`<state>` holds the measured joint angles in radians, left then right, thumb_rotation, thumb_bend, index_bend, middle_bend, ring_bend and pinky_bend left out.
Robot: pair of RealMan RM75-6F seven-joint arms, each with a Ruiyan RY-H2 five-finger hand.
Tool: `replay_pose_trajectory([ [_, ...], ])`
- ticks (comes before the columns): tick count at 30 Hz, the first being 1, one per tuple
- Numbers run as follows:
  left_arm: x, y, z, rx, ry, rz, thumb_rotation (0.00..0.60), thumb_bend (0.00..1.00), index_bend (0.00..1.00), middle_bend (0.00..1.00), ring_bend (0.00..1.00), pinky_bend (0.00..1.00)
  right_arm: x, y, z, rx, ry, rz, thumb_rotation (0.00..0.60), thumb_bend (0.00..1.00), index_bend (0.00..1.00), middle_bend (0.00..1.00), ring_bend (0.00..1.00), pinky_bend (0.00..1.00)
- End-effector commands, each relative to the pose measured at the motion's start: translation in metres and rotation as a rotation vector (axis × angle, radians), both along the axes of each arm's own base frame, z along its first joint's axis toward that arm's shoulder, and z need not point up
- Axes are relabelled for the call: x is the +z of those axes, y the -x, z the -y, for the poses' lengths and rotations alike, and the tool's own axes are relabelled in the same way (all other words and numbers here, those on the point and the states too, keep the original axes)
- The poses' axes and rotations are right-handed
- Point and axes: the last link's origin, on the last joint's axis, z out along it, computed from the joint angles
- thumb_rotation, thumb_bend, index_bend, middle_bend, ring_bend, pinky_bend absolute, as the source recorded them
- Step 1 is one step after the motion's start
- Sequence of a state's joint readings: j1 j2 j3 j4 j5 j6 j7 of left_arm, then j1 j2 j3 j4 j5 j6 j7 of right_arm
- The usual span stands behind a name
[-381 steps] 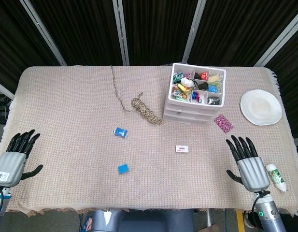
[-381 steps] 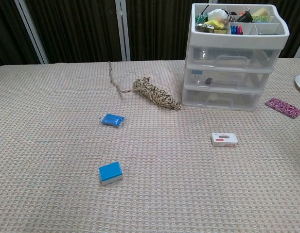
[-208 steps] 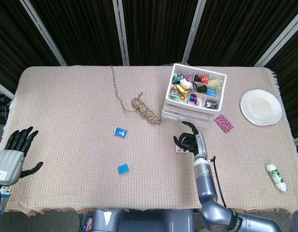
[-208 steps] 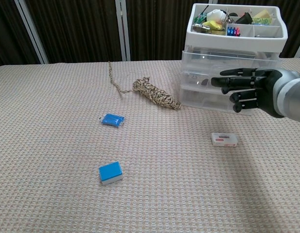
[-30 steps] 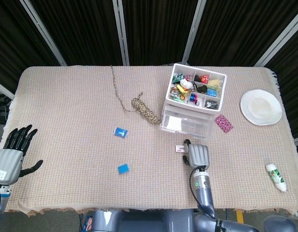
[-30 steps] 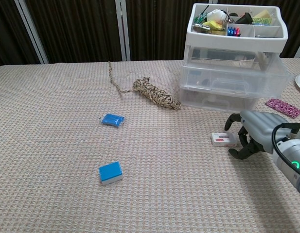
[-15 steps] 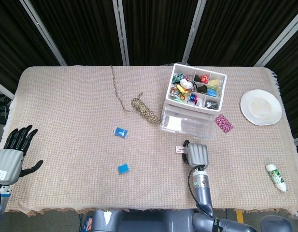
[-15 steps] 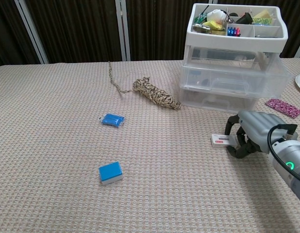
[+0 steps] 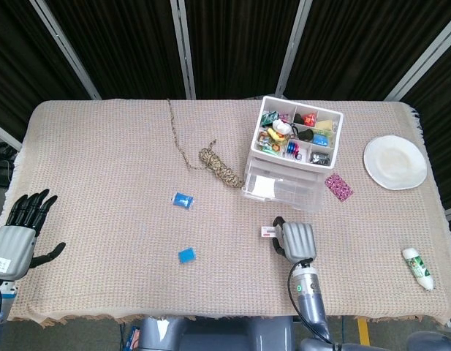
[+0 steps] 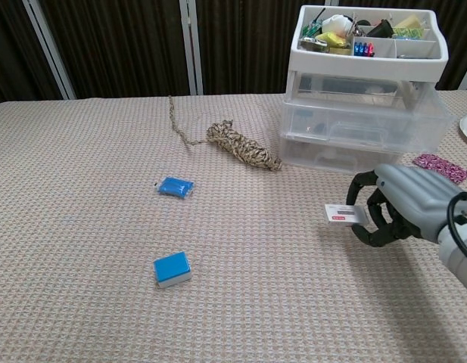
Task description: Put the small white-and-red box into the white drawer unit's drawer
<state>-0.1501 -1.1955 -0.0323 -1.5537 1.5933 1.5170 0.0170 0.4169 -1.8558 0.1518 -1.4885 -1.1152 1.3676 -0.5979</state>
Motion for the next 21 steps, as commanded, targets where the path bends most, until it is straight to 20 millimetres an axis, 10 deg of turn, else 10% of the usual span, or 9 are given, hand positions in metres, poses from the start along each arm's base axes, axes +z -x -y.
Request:
replay_pose_trajectory([
  [1, 0.0, 0.0, 0.0, 0.0, -0.001, -0.001, 0.6, 0.24, 0.03, 0.0, 0.0, 0.0, 0.021, 0.0, -0.016, 0.042, 0.008, 0.009, 0.6, 0.32, 0.59, 0.77, 0.8, 0.71],
  [11, 0.0, 0.0, 0.0, -0.001, -0.004, -0.007, 0.6, 0.24, 0.03, 0.0, 0.0, 0.0, 0.085, -0.022, -0.044, 0.144, 0.051, 0.071, 0.6, 0.32, 0.6, 0.77, 0.8, 0.71],
  [21, -0.001, 0.0, 0.0, 0.0, -0.002, -0.008, 0.6, 0.24, 0.03, 0.0, 0.0, 0.0, 0.13, -0.049, -0.004, 0.172, 0.194, 0.071, 0.6, 0.32, 0.59, 0.77, 0.8, 0.71],
])
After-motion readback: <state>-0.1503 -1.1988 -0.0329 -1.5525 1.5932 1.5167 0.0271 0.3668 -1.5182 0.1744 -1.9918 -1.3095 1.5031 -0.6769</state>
